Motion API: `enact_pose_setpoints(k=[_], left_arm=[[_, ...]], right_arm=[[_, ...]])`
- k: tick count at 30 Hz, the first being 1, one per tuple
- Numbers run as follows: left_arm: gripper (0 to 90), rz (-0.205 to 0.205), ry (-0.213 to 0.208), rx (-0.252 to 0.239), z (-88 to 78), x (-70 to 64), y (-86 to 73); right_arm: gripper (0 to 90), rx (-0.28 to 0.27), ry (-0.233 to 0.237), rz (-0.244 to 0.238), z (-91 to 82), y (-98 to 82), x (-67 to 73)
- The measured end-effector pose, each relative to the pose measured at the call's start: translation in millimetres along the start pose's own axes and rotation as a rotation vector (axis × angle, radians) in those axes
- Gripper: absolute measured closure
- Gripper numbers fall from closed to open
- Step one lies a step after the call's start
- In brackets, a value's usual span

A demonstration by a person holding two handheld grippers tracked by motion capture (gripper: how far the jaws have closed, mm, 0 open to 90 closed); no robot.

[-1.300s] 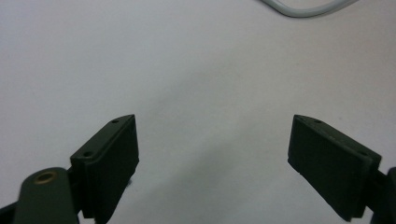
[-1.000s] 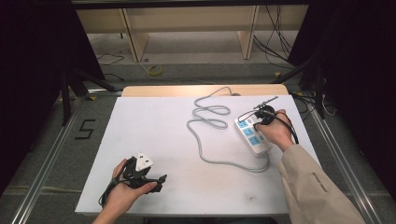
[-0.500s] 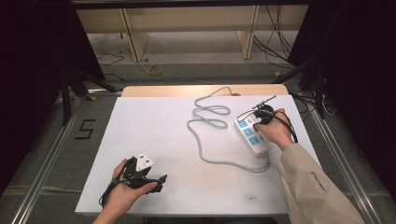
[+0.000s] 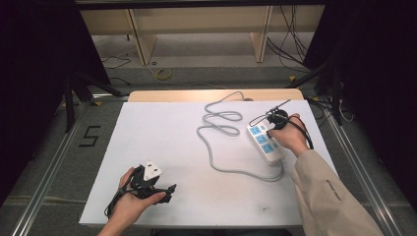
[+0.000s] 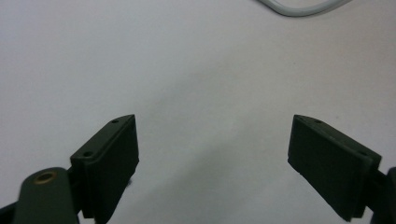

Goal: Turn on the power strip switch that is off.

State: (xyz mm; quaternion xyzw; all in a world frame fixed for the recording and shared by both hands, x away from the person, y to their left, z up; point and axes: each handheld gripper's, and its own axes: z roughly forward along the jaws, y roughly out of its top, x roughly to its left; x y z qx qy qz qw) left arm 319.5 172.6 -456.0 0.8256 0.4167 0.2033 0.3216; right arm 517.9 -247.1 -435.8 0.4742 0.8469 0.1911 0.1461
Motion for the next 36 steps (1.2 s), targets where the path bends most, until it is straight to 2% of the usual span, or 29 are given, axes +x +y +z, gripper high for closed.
enact_pose_setpoints(k=[36], left_arm=[[15.8, 0.0, 0.0, -0.004, 1.3, -1.7, 0.3]], right_arm=[[90.0, 0.018, -0.004, 0.005, 1.0, 1.7, 1.1]])
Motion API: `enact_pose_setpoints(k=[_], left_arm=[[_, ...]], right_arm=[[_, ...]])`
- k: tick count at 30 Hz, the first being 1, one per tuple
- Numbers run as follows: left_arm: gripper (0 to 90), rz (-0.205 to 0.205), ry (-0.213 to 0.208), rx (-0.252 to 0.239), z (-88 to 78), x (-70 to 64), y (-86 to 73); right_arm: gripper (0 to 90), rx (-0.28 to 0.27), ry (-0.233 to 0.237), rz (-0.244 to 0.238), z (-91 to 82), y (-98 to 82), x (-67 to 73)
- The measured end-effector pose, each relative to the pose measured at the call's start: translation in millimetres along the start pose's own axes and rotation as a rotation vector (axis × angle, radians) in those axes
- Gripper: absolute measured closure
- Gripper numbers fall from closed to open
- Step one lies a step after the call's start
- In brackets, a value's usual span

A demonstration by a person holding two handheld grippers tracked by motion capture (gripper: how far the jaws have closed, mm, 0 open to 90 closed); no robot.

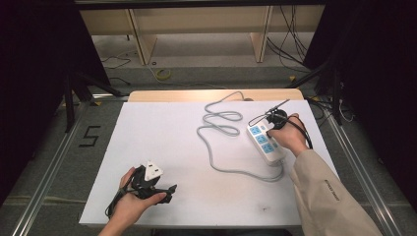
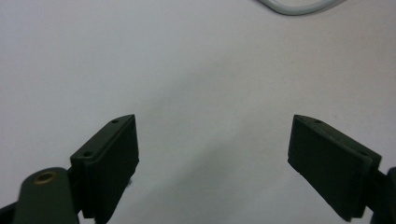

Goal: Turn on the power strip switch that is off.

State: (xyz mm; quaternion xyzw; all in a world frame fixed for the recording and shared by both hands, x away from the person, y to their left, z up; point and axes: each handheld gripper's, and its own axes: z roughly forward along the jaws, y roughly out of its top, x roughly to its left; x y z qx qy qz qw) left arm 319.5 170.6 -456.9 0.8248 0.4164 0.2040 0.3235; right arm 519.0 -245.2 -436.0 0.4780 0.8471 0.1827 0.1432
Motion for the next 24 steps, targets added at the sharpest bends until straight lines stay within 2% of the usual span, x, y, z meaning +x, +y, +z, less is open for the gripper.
enact_pose_setpoints(k=[17, 24], left_arm=[[15.8, 0.0, 0.0, 0.001, -0.2, 0.3, 0.0], [15.8, 0.001, -0.001, 0.003, 0.0, 0.8, -0.1]], right_arm=[[90.0, -0.008, 0.008, 0.006, 0.0, -0.9, -1.6], [90.0, -0.017, 0.026, 0.015, -0.1, -1.9, -4.0]])
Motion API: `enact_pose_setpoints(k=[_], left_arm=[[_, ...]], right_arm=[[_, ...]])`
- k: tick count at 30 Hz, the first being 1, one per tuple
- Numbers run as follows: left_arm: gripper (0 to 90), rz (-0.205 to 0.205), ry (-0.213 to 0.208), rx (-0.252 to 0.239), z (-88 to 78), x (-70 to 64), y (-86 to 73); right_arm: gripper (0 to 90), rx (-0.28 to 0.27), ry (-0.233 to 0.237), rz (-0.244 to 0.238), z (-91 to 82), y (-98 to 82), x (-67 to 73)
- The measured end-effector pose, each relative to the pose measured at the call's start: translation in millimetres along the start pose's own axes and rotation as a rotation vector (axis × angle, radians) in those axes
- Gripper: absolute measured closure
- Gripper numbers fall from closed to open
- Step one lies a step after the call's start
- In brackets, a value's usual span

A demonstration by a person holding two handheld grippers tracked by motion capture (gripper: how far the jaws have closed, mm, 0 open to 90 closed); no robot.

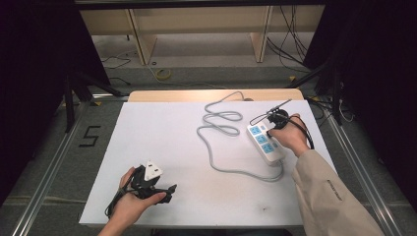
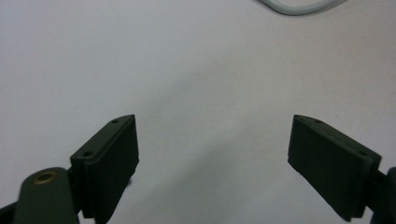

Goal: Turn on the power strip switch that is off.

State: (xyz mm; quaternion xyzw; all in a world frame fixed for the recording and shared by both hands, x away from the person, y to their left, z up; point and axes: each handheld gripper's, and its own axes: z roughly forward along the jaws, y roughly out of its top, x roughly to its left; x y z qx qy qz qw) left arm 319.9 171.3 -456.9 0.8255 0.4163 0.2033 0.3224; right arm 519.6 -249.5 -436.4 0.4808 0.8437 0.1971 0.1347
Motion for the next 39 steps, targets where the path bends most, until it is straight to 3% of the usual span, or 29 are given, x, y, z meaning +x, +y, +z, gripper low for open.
enact_pose_setpoints(k=[8, 9, 12, 18, 25, 39], left_arm=[[15.8, 0.001, 0.001, 0.004, 0.5, 0.2, 0.0], [15.8, 0.001, 0.001, 0.004, 0.5, 0.3, 0.0], [15.8, 0.0, 0.002, 0.003, 0.6, 0.4, -0.2], [15.8, 0.001, 0.002, 0.005, 0.6, 0.3, 0.0], [15.8, 0.001, 0.002, 0.003, 0.2, 0.3, -0.3], [15.9, 0.0, 0.004, 0.004, 0.4, 0.4, -0.5]], right_arm=[[90.0, -0.014, 0.022, -0.013, -1.5, -0.6, 1.7], [90.0, -0.013, 0.013, -0.032, -1.8, -0.9, 2.7], [90.0, -0.046, 0.015, -0.029, -3.4, -1.5, 2.9], [82.3, -0.098, -0.008, -0.039, -11.3, -1.7, 2.6], [70.3, -0.13, 0.004, -0.023, -15.2, -5.4, 1.7], [49.9, -0.172, 0.032, -0.002, -27.5, -31.1, -0.6]])
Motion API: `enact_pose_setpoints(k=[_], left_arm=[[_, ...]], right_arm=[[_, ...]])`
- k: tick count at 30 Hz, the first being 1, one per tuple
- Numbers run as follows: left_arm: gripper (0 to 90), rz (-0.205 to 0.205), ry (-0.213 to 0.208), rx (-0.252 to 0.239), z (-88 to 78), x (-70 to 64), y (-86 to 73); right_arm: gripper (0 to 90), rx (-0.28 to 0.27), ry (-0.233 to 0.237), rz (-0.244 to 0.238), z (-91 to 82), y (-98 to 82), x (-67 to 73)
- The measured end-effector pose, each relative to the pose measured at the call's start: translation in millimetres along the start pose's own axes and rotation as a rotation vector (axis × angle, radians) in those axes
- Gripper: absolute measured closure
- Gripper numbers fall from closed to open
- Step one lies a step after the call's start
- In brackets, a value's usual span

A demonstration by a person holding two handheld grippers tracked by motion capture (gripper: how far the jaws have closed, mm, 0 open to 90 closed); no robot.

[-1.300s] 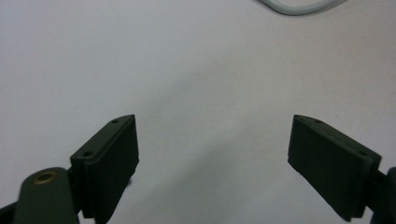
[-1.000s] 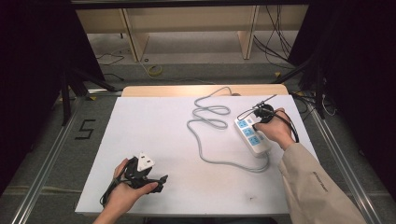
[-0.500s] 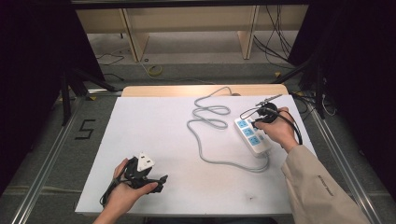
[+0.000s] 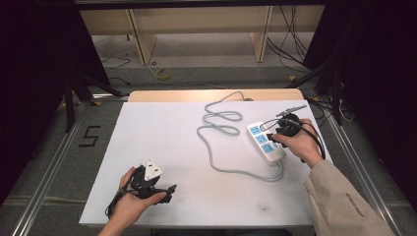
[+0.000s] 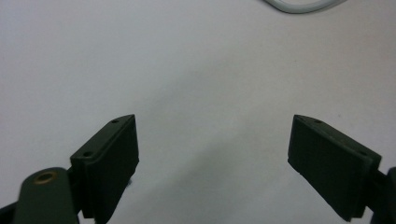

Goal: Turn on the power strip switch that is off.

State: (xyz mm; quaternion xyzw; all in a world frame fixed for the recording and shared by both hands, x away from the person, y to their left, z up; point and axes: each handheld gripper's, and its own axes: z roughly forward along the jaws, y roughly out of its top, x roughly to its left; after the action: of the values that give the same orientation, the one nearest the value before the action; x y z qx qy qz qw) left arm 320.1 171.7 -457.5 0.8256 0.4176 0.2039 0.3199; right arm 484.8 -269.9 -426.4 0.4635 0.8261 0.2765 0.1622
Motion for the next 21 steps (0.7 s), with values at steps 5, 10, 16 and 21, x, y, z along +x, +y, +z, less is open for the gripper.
enact_pose_setpoints(k=[5, 10, 16, 21], left_arm=[[15.9, -0.001, 0.0, 0.001, 0.0, 0.0, -0.1], [15.8, -0.001, 0.001, 0.004, 0.1, 0.0, 0.0], [15.8, -0.003, 0.001, 0.002, 0.2, 0.0, -0.2], [15.8, -0.002, 0.002, 0.003, 0.2, 0.0, -0.2]], right_arm=[[46.6, -0.021, 0.017, 0.015, -4.7, -7.3, 0.9], [43.5, -0.049, 0.033, 0.039, -8.9, -17.5, 1.7], [42.3, -0.078, 0.042, 0.032, -14.7, -22.8, 4.9], [41.3, -0.092, 0.055, 0.021, -20.9, -27.5, 11.8]])
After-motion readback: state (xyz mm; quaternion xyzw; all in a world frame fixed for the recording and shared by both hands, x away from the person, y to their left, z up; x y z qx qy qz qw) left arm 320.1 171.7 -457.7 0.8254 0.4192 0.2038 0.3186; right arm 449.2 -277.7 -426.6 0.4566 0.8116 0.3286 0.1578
